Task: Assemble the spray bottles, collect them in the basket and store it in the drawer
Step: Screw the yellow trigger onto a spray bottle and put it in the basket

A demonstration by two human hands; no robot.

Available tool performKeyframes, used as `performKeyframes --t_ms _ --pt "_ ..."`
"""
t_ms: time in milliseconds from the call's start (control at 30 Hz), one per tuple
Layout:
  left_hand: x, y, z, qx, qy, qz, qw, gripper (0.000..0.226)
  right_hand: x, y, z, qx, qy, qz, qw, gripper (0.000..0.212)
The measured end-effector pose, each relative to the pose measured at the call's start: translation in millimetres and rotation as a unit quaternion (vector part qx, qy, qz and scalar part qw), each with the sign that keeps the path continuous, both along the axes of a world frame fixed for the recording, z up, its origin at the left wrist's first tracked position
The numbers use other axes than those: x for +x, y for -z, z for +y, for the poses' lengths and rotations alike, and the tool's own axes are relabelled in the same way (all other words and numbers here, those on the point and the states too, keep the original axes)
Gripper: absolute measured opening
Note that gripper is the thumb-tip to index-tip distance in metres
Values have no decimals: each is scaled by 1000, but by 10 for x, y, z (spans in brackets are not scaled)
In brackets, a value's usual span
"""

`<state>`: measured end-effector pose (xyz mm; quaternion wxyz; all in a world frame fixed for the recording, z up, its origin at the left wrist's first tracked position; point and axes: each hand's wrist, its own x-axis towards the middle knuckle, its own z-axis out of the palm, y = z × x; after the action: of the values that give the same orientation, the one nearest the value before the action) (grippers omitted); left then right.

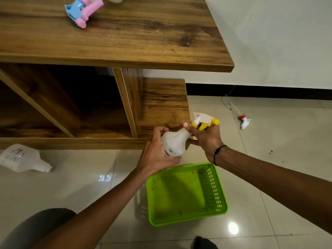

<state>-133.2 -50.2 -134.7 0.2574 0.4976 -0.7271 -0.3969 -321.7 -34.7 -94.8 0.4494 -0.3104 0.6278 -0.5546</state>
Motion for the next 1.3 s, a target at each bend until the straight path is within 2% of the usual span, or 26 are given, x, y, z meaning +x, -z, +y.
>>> performKeyframes --t_ms 67,133,200,233,333,400,467,533,600,700,867,900,967,1033,1067,1133,1233,1300 --pt "5 40 -13 7 5 27 1000 106 -8 -22 -7 -4 10 -7 1000 21" --pt "20 68 -26 39 8 80 996 107 -24 -34 -28 -10 31 0 999 31" --pt "23 67 -30 65 -4 150 987 96 -42 -68 -42 -25 51 9 998 45" --pt "15 67 -30 83 -27 198 976 86 -60 -85 -51 -35 57 7 998 45" --pt "-35 62 -58 192 -179 329 907 50 -120 -156 -80 -70 54 -24 996 29" --pt "-57 51 -88 314 -222 361 850 54 -141 -192 -93 -92 42 -32 994 26" --pt "-57 0 -72 433 -168 331 822 77 -145 -195 -83 -101 31 -34 994 22" --pt "-45 -40 -46 497 -104 321 800 92 -151 -179 -58 -106 21 -34 994 17" --pt "-13 -64 -64 517 -85 359 772 81 -186 -167 -39 -106 15 -45 993 16" --pt "88 -54 -138 513 -48 448 730 58 -274 -176 -45 -86 13 -68 994 29" --pt "93 51 -113 400 35 449 798 69 -370 -164 -54 -66 -18 -74 995 10" --pt "96 72 -108 392 39 449 802 73 -382 -153 -51 -63 -27 -86 994 12" --pt "129 137 -122 379 39 446 810 81 -399 -139 -50 -53 -48 -121 990 31" --pt "165 174 -139 385 35 457 801 85 -419 -159 -58 -48 -76 -154 984 52" --pt "174 162 -139 402 29 469 786 87 -433 -177 -68 -50 -94 -163 981 55" --pt "172 66 -126 439 -9 468 767 88 -464 -221 -86 -57 -131 -176 974 51" --pt "146 -46 -113 494 -40 444 747 65 -465 -251 -95 -60 -170 -189 965 45" --pt "147 -59 -99 506 -38 449 735 66 -423 -254 -99 -61 -160 -184 968 53"
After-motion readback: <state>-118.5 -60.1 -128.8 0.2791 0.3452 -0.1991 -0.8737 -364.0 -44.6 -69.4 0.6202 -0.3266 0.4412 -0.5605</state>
